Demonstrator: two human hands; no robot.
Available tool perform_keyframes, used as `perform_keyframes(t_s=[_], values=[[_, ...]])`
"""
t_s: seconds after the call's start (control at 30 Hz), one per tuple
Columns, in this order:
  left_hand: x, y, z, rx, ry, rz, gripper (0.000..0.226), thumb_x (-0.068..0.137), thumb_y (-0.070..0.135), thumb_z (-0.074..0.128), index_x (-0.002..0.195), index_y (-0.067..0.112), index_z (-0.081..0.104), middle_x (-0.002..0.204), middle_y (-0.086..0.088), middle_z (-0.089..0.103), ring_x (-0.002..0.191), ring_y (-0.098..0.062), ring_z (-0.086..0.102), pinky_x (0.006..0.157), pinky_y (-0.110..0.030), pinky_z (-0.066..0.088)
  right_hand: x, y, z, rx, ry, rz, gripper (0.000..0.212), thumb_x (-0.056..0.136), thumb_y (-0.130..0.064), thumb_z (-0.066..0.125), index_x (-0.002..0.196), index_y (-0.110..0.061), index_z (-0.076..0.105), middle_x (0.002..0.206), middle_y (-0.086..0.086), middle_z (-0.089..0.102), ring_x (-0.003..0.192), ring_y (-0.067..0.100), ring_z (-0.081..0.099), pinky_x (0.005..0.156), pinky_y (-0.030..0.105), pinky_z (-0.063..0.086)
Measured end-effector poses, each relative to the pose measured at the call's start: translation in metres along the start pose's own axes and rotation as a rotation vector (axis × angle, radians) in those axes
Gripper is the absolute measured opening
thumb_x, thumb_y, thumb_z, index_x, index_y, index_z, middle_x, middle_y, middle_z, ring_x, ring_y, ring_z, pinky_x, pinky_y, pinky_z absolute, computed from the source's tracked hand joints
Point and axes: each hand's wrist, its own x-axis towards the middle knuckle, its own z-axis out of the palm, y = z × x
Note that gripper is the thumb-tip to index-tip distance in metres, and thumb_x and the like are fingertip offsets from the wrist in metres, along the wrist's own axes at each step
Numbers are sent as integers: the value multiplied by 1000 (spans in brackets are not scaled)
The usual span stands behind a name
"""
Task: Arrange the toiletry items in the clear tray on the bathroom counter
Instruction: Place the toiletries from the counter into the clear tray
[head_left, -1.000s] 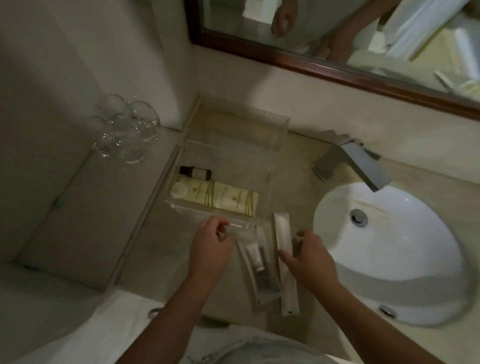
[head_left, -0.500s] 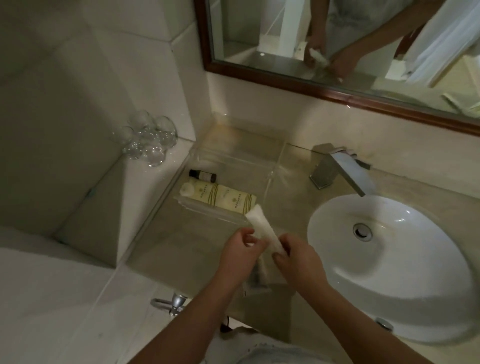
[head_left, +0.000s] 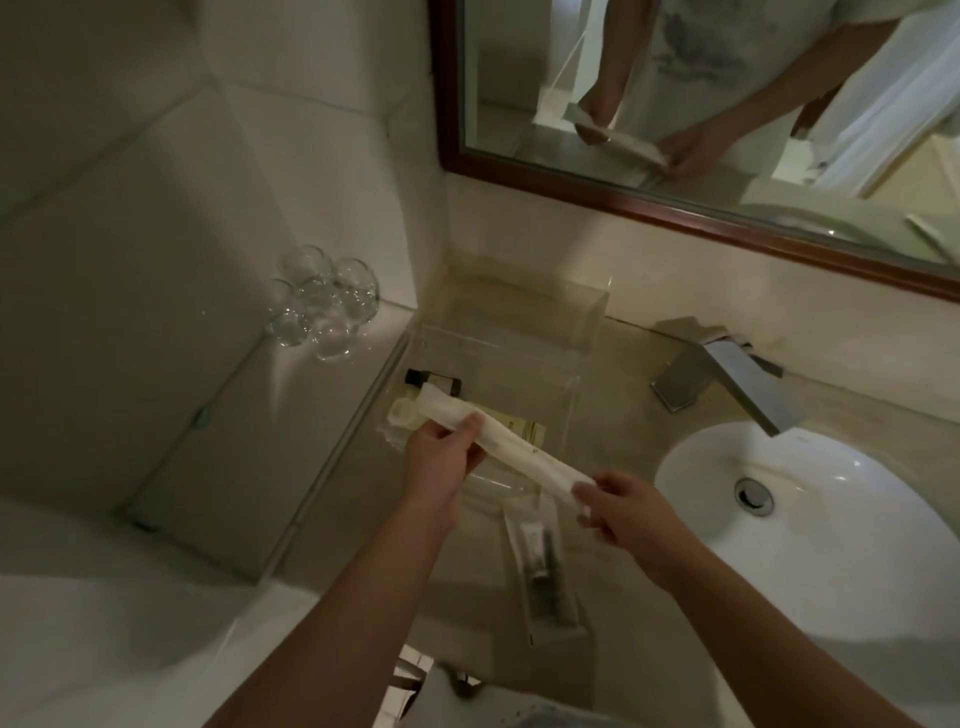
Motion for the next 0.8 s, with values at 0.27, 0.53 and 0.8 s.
perform_keyframes(t_s=[0.27,0.53,0.8], values=[[-21,-70,-26,790,-123,-8,20,85,35,63,104,29,60,102,7,63,89,-10,62,82,-32,55,57,-42,0,180,252,-21,14,91,-17,65,84,-6,68,71,11,61,58,18,51,52,27,43],[-36,-121,-16,1494,-78,400,70,70,50,63,128,21,38,116,-4,54,103,-25,55,84,-36,47,80,-51,16,302,248,36,11,89,-12,66,84,-3,68,67,10,59,59,18,52,59,31,44],[-32,-117,-20,1321,-63,310,59,73,67,53,121,33,46,107,3,66,98,-21,63,82,-37,53,91,-72,47,448,221,61,5,88,5,60,87,1,63,81,11,59,68,14,58,50,12,49]])
